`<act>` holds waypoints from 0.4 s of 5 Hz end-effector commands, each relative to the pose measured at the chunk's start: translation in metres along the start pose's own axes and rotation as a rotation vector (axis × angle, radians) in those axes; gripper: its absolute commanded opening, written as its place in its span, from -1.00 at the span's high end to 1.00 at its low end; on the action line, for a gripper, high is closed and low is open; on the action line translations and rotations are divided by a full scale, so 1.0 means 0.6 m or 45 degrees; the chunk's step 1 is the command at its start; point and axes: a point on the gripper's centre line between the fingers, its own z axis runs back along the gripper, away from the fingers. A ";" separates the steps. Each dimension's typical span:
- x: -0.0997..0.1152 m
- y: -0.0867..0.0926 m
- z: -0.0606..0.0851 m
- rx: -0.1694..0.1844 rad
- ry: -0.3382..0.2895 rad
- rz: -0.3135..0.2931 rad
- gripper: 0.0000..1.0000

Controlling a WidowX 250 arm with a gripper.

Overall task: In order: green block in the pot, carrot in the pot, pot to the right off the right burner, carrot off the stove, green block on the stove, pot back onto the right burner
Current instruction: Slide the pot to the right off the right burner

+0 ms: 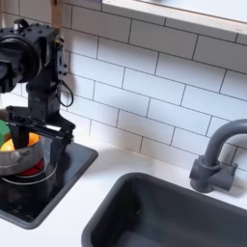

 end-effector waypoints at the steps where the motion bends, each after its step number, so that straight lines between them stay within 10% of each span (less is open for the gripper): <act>1: -0.003 -0.005 -0.002 -0.007 0.009 0.029 1.00; 2: -0.004 -0.010 0.000 -0.009 0.010 0.020 1.00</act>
